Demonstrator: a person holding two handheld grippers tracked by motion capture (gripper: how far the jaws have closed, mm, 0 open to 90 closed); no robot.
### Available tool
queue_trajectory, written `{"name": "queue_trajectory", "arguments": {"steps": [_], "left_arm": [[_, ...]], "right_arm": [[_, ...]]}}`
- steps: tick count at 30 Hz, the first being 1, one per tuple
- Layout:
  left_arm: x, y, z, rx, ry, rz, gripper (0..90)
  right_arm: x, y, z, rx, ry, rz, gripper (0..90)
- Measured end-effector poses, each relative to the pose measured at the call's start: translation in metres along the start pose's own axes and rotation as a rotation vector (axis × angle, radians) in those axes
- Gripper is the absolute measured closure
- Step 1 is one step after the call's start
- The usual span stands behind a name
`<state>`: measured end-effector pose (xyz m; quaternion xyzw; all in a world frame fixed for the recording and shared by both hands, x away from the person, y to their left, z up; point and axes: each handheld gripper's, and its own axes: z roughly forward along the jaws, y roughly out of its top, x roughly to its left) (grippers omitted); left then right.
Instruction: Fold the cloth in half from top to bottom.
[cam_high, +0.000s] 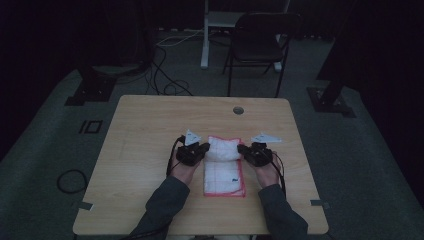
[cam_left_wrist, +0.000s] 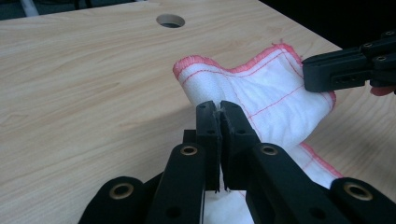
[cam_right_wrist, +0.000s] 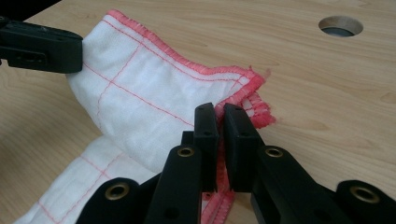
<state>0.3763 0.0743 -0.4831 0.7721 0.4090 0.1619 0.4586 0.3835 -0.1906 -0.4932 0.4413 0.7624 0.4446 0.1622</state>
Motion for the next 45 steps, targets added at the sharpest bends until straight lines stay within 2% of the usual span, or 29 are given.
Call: {"name": "queue_trajectory", "arguments": {"steps": [21, 26, 38, 45], "left_arm": [[-0.009, -0.022, -0.015, 0.000, -0.035, -0.035, 87.4], [-0.010, -0.028, -0.017, -0.002, -0.044, -0.059, 87.4], [-0.015, -0.043, -0.021, 0.021, -0.051, -0.052, 87.5], [-0.018, -0.049, -0.023, 0.038, -0.050, -0.038, 87.5]], "right_arm": [[0.015, -0.020, -0.014, 0.028, 0.023, -0.032, 84.8], [0.018, -0.023, -0.016, 0.035, 0.026, -0.042, 84.8], [0.027, -0.036, -0.018, 0.051, 0.024, -0.062, 84.9], [0.030, -0.042, -0.020, 0.054, 0.030, -0.058, 84.8]]}}
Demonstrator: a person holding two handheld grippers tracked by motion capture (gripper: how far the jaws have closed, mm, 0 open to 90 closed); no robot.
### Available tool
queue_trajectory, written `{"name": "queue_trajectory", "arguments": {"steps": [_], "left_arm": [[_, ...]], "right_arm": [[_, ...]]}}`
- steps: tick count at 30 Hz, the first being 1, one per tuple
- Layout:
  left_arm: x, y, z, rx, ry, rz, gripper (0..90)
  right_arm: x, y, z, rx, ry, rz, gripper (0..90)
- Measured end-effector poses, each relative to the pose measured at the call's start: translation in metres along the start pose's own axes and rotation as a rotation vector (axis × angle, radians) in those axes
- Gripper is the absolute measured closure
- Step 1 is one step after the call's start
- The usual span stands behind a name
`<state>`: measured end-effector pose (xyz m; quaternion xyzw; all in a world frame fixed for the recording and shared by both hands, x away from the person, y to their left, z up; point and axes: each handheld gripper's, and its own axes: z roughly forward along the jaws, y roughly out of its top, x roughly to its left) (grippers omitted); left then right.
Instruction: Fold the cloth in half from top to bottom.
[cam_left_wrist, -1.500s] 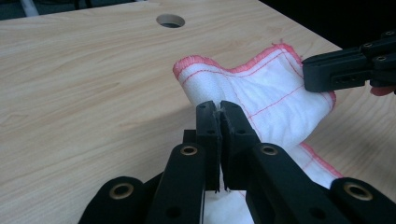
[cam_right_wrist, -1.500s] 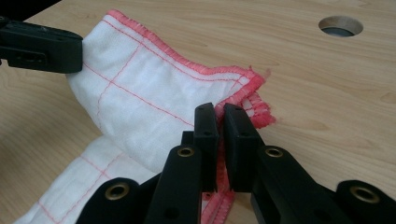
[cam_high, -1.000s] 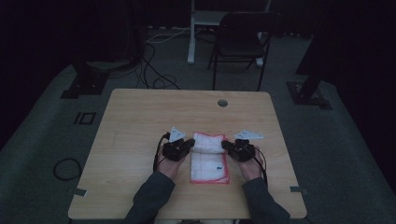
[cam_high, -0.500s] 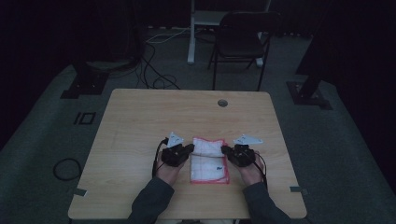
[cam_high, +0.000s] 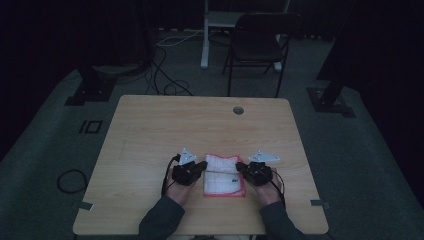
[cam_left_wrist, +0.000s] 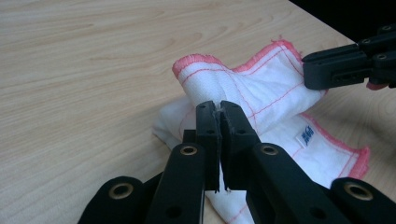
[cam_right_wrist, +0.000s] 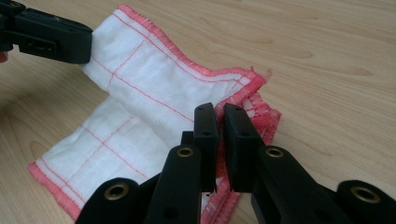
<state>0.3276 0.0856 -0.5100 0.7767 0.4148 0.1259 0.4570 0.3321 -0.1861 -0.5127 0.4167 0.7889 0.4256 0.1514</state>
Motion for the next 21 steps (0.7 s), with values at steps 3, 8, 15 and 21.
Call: {"name": "queue_trajectory", "arguments": {"steps": [3, 8, 15, 21], "left_arm": [[-0.001, -0.003, 0.000, 0.001, 0.000, 0.000, 87.5], [-0.003, -0.010, 0.000, 0.013, -0.004, -0.003, 87.5], [-0.007, -0.021, 0.000, 0.037, -0.014, -0.004, 87.4], [-0.008, -0.028, 0.002, 0.059, -0.014, 0.001, 87.2]], "right_arm": [[0.001, -0.001, 0.000, 0.000, 0.001, -0.001, 84.8], [0.003, -0.007, -0.001, 0.004, 0.005, 0.003, 84.6], [0.002, -0.013, -0.001, 0.017, 0.007, 0.011, 84.3], [0.002, -0.016, -0.001, 0.031, 0.010, 0.014, 83.1]]}}
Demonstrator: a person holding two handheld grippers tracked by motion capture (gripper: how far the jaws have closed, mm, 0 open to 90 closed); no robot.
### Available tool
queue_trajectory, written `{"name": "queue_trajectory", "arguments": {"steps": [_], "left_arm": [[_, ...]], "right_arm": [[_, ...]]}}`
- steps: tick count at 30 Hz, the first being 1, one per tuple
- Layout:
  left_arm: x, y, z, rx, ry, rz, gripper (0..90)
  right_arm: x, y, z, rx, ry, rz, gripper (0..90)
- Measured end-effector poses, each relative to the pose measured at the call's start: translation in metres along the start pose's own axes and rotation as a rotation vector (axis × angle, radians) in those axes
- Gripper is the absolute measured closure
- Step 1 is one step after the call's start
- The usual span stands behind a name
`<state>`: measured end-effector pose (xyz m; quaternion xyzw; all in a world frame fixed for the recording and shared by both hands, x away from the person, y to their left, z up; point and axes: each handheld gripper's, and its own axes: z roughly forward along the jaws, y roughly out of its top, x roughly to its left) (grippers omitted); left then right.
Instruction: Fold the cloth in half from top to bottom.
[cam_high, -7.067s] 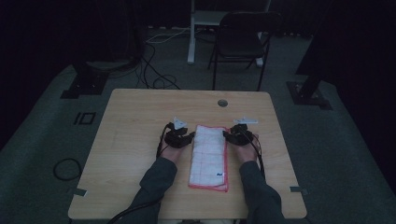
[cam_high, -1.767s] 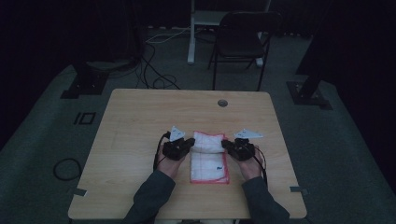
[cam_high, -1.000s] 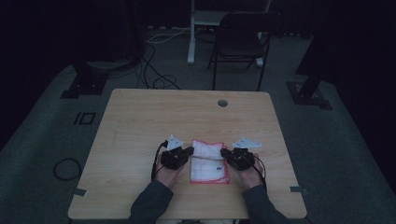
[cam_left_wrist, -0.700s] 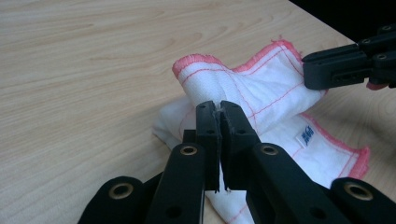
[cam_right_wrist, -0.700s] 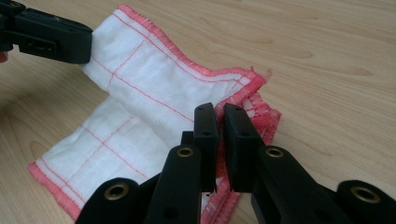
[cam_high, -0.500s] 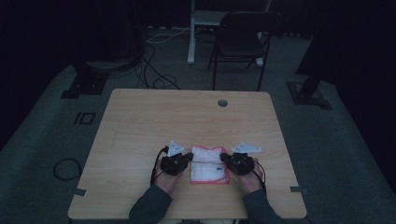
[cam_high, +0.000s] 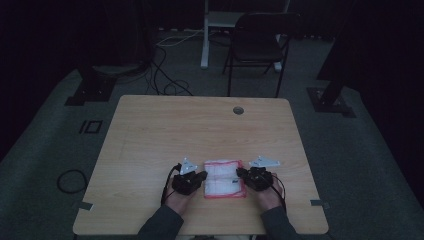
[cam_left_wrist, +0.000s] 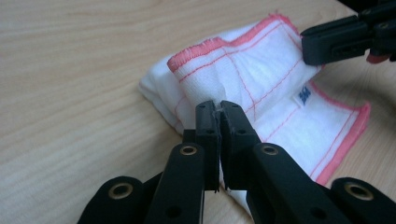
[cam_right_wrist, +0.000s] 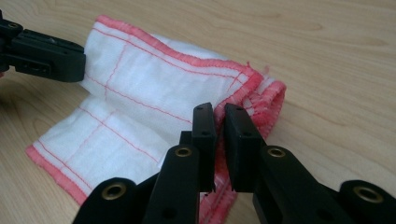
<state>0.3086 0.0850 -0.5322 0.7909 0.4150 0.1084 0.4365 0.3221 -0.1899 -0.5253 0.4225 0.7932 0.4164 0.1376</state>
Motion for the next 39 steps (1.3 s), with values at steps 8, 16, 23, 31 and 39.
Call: {"name": "queue_trajectory", "arguments": {"steps": [8, 16, 23, 31, 39], "left_arm": [[0.003, -0.002, -0.007, -0.009, 0.009, -0.010, 80.3], [0.014, 0.014, -0.017, -0.074, 0.028, -0.035, 70.9], [0.023, 0.029, -0.017, -0.116, 0.064, -0.032, 60.1], [0.028, 0.043, 0.000, -0.089, 0.067, -0.038, 58.8], [0.024, 0.042, 0.008, -0.014, 0.011, -0.039, 72.5]], "right_arm": [[-0.003, -0.002, -0.007, 0.004, -0.041, -0.003, 70.2], [-0.009, 0.008, -0.011, -0.023, -0.068, 0.024, 59.9], [-0.011, 0.016, 0.000, -0.009, -0.067, 0.053, 57.0], [-0.012, 0.020, 0.011, 0.028, -0.071, 0.080, 57.7], [-0.010, 0.017, 0.008, 0.030, -0.034, 0.081, 72.4]]}}
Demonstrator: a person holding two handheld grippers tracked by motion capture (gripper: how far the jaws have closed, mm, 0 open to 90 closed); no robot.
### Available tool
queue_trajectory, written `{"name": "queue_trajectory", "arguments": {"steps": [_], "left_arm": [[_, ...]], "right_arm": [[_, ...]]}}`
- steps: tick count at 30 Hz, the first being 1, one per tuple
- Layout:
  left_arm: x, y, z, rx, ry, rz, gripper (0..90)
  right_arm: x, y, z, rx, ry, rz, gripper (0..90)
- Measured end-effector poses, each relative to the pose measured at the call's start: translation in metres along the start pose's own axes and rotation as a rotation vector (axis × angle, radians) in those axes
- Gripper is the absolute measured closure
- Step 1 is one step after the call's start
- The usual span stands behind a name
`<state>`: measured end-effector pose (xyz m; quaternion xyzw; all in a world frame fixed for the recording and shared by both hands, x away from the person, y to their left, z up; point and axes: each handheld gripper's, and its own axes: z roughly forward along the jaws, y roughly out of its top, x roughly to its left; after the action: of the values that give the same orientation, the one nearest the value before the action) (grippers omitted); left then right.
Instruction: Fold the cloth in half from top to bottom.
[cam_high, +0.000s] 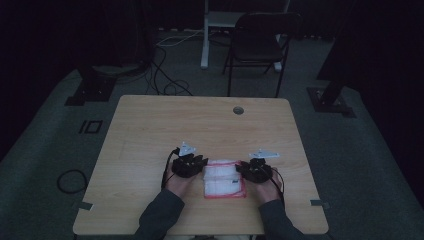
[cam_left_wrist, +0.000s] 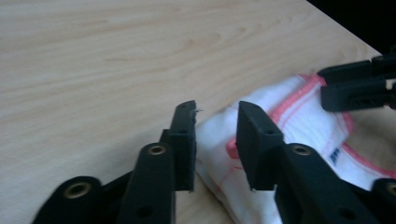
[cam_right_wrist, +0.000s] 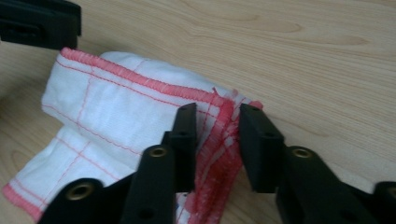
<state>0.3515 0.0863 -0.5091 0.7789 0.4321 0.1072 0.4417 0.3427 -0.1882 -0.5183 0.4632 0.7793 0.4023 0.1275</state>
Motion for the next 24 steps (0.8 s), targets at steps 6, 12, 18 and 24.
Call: {"name": "queue_trajectory", "arguments": {"steps": [6, 12, 18, 24], "left_arm": [[-0.009, -0.001, -0.003, 0.020, -0.010, 0.035, 83.6], [-0.014, -0.007, -0.008, 0.024, -0.017, 0.043, 86.3], [-0.018, -0.016, -0.013, 0.019, -0.028, 0.037, 86.3], [-0.022, -0.024, -0.016, 0.022, -0.038, 0.035, 86.2]], "right_arm": [[0.004, -0.001, -0.003, 0.002, 0.001, -0.015, 77.3], [0.006, -0.003, -0.007, -0.005, 0.005, -0.023, 78.2], [0.007, -0.008, -0.011, -0.017, 0.021, -0.034, 78.1], [0.007, -0.012, -0.016, -0.028, 0.042, -0.035, 78.2]]}}
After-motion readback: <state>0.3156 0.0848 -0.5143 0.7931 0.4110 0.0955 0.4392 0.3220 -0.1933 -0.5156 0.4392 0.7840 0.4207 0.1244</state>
